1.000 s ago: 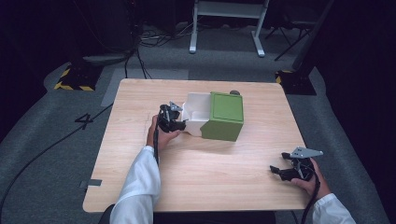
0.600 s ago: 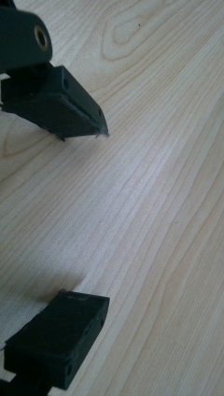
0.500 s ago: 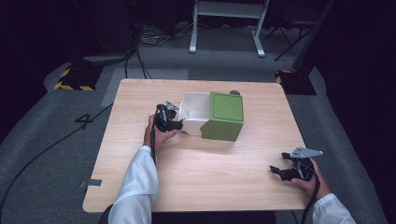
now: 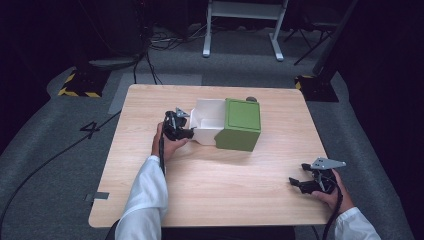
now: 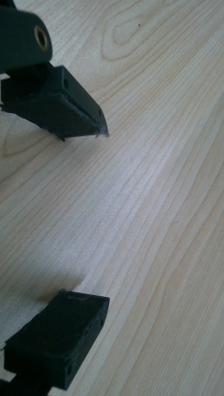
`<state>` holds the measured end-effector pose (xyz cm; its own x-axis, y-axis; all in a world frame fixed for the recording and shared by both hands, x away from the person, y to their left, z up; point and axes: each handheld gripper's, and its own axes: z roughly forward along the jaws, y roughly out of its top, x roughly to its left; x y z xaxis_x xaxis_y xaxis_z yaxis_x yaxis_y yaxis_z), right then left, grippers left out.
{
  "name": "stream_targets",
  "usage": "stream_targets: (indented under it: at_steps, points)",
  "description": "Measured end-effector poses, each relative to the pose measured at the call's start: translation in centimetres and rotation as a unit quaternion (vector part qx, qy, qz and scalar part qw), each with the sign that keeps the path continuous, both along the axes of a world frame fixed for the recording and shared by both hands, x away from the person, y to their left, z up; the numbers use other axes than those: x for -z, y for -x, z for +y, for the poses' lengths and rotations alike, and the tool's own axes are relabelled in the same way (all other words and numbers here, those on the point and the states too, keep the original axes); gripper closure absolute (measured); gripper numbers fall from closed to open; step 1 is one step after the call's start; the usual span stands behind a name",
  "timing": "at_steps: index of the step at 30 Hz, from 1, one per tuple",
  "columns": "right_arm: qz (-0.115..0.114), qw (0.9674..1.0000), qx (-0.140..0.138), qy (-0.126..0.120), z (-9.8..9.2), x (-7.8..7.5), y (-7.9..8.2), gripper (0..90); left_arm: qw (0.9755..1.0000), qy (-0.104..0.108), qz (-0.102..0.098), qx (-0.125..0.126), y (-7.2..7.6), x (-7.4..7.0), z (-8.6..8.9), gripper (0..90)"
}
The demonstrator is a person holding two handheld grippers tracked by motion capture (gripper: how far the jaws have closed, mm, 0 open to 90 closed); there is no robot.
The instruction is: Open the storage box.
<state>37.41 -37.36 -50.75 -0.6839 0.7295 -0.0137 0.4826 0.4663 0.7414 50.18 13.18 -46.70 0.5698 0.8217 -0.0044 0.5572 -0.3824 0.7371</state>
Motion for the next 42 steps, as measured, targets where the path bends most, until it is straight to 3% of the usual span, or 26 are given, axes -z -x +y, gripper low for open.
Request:
stream_targets:
  at_steps: [9, 13, 19, 24, 32, 42]
  points:
    - [0.0, 1.0, 0.0, 0.0, 0.0, 0.0, 0.0, 14.5, 1.0, 0.002, 0.004, -0.005, 0.0, 0.0, 0.6, 45.5]
    - [0.0, 1.0, 0.0, 0.0, 0.0, 0.0, 0.0, 14.5, 0.9999, 0.002, 0.005, -0.009, 0.0, 0.0, 0.7, 40.5]
    - [0.0, 1.0, 0.0, 0.0, 0.0, 0.0, 0.0, 14.5, 0.9998, 0.009, -0.007, -0.016, 0.3, -0.8, 1.0, 32.5]
    - [0.0, 1.0, 0.0, 0.0, 0.0, 0.0, 0.0, 14.5, 0.9996, 0.002, -0.019, -0.02, 0.6, -1.8, 1.4, 30.7]
    - [0.0, 1.0, 0.001, 0.0, 0.0, 0.0, 0.0, 14.5, 0.999, -0.011, -0.04, -0.013, 1.9, -3.5, 2.3, 26.9]
    - [0.0, 1.0, 0.001, 0.0, 0.0, 0.0, 0.0, 14.5, 0.9984, -0.027, -0.049, 0.0, 3.8, -4.4, 3.4, 23.5]
